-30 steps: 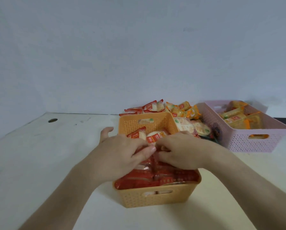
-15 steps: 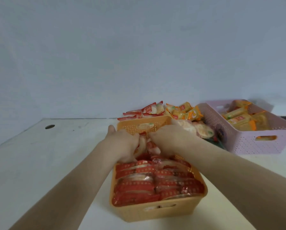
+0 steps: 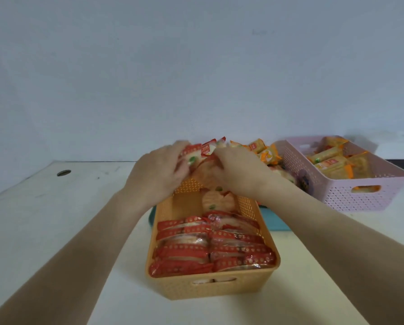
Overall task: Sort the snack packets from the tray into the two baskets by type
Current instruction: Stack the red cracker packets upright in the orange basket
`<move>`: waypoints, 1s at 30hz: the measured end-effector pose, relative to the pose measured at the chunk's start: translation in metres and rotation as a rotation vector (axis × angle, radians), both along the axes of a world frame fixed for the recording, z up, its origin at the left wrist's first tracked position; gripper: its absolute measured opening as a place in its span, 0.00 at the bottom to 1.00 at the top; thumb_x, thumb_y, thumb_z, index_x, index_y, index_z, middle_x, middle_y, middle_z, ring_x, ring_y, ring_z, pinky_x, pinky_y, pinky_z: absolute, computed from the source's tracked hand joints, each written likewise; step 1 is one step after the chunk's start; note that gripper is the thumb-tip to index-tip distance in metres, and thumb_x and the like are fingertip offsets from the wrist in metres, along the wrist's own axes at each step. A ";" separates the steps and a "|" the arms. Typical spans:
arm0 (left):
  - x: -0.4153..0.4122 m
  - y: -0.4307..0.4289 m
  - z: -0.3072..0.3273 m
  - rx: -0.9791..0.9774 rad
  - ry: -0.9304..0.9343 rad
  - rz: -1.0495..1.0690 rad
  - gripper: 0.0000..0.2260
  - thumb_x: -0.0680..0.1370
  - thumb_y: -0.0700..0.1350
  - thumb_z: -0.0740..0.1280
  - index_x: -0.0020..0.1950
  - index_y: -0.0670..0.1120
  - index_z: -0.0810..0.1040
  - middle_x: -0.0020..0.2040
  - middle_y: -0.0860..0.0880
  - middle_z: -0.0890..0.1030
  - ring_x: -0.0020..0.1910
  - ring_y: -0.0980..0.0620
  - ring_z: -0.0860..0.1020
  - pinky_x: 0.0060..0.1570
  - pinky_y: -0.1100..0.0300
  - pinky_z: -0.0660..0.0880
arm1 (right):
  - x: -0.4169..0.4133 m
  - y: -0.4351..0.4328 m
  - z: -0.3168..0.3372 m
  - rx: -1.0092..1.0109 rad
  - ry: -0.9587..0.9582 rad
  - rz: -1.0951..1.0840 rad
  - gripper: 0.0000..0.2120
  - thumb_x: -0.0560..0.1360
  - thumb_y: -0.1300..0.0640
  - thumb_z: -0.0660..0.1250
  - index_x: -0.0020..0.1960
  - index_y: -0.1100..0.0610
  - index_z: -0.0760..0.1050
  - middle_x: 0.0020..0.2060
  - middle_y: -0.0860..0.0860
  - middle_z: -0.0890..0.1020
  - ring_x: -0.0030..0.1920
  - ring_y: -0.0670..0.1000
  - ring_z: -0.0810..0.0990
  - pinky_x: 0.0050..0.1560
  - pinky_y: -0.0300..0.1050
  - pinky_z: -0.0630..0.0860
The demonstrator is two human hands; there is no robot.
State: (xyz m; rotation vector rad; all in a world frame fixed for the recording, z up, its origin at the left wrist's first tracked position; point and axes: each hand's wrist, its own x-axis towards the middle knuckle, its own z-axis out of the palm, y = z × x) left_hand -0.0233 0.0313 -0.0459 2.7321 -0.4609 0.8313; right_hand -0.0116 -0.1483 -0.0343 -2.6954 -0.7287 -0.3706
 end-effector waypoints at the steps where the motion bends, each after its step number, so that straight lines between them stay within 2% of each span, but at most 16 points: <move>1: -0.004 0.000 0.005 -0.076 -0.018 -0.015 0.15 0.81 0.49 0.59 0.68 0.49 0.70 0.47 0.52 0.79 0.42 0.50 0.77 0.37 0.58 0.69 | 0.000 -0.004 0.002 0.105 0.022 -0.020 0.08 0.77 0.57 0.59 0.41 0.59 0.68 0.37 0.52 0.73 0.40 0.53 0.71 0.34 0.47 0.64; 3: -0.010 0.004 0.013 -0.185 0.000 -0.020 0.16 0.82 0.49 0.58 0.70 0.48 0.68 0.48 0.52 0.77 0.43 0.52 0.76 0.36 0.62 0.69 | -0.001 -0.011 0.003 0.252 0.090 -0.046 0.07 0.75 0.59 0.61 0.39 0.59 0.68 0.34 0.52 0.73 0.36 0.52 0.71 0.31 0.44 0.64; 5: -0.014 0.009 0.016 -0.246 0.055 0.001 0.16 0.82 0.50 0.59 0.69 0.50 0.69 0.49 0.53 0.77 0.44 0.54 0.76 0.35 0.65 0.70 | -0.006 -0.014 0.001 0.369 0.224 -0.020 0.02 0.73 0.61 0.64 0.45 0.59 0.72 0.37 0.54 0.77 0.36 0.52 0.73 0.33 0.44 0.68; 8: -0.021 0.014 0.014 -0.310 0.150 -0.005 0.14 0.82 0.50 0.59 0.67 0.50 0.71 0.47 0.53 0.79 0.41 0.57 0.77 0.37 0.65 0.72 | -0.012 -0.018 -0.003 0.446 0.401 0.049 0.17 0.72 0.62 0.66 0.59 0.51 0.71 0.42 0.53 0.77 0.35 0.50 0.74 0.35 0.48 0.71; 11: -0.029 0.014 0.009 -0.283 0.265 -0.029 0.11 0.82 0.50 0.59 0.64 0.53 0.71 0.49 0.53 0.79 0.42 0.58 0.78 0.36 0.65 0.72 | -0.020 -0.021 -0.003 0.255 0.329 0.077 0.21 0.71 0.61 0.66 0.62 0.46 0.75 0.42 0.44 0.77 0.40 0.47 0.76 0.44 0.45 0.76; 14: -0.036 0.013 0.006 -0.165 0.375 -0.054 0.08 0.82 0.49 0.60 0.61 0.56 0.70 0.54 0.54 0.77 0.49 0.52 0.77 0.41 0.61 0.72 | -0.030 -0.023 0.002 -0.011 0.142 -0.014 0.17 0.70 0.56 0.65 0.58 0.46 0.78 0.46 0.43 0.78 0.49 0.50 0.78 0.51 0.50 0.78; 16: -0.038 0.014 0.004 -0.095 0.446 -0.061 0.07 0.81 0.48 0.61 0.59 0.58 0.70 0.56 0.52 0.78 0.53 0.51 0.77 0.50 0.54 0.74 | -0.039 -0.023 0.002 -0.105 0.080 -0.018 0.12 0.73 0.50 0.65 0.56 0.47 0.77 0.45 0.45 0.77 0.50 0.52 0.78 0.49 0.49 0.76; 18: -0.040 0.014 0.003 -0.005 0.500 -0.046 0.08 0.81 0.49 0.61 0.59 0.59 0.70 0.57 0.51 0.79 0.56 0.50 0.77 0.54 0.52 0.74 | -0.046 -0.023 -0.005 -0.207 -0.028 0.030 0.13 0.75 0.44 0.66 0.56 0.47 0.73 0.48 0.46 0.78 0.50 0.51 0.77 0.44 0.47 0.72; 20: -0.043 0.009 0.001 0.156 0.501 -0.034 0.09 0.81 0.51 0.60 0.61 0.59 0.70 0.55 0.53 0.79 0.56 0.51 0.77 0.54 0.53 0.73 | -0.051 -0.025 -0.013 -0.265 -0.085 0.057 0.15 0.75 0.42 0.65 0.59 0.45 0.69 0.52 0.45 0.77 0.52 0.51 0.78 0.43 0.47 0.72; 22: -0.046 0.004 -0.003 0.318 0.460 -0.042 0.11 0.81 0.52 0.58 0.62 0.59 0.72 0.52 0.56 0.79 0.53 0.52 0.76 0.56 0.55 0.70 | -0.052 -0.028 -0.016 -0.299 -0.065 0.051 0.17 0.77 0.46 0.61 0.65 0.42 0.67 0.55 0.45 0.76 0.55 0.51 0.78 0.45 0.47 0.74; 25: -0.044 0.004 -0.010 0.407 0.415 -0.087 0.07 0.80 0.53 0.58 0.55 0.60 0.73 0.48 0.58 0.80 0.49 0.55 0.75 0.63 0.55 0.66 | -0.052 -0.030 -0.019 -0.366 -0.077 0.034 0.16 0.78 0.48 0.55 0.66 0.42 0.69 0.55 0.45 0.76 0.56 0.50 0.77 0.54 0.51 0.71; 28: -0.047 0.004 -0.006 0.359 0.511 -0.109 0.11 0.80 0.53 0.56 0.52 0.56 0.78 0.46 0.57 0.81 0.47 0.56 0.77 0.54 0.55 0.74 | -0.052 -0.032 -0.022 -0.412 -0.059 0.002 0.17 0.77 0.43 0.53 0.59 0.44 0.75 0.55 0.44 0.77 0.57 0.49 0.76 0.58 0.55 0.65; 30: -0.053 0.001 -0.003 0.238 0.584 -0.135 0.16 0.81 0.55 0.53 0.49 0.53 0.80 0.44 0.55 0.82 0.44 0.57 0.78 0.48 0.53 0.76 | -0.055 -0.035 -0.020 -0.354 -0.071 -0.004 0.19 0.77 0.40 0.54 0.60 0.44 0.76 0.58 0.43 0.76 0.59 0.48 0.75 0.60 0.56 0.65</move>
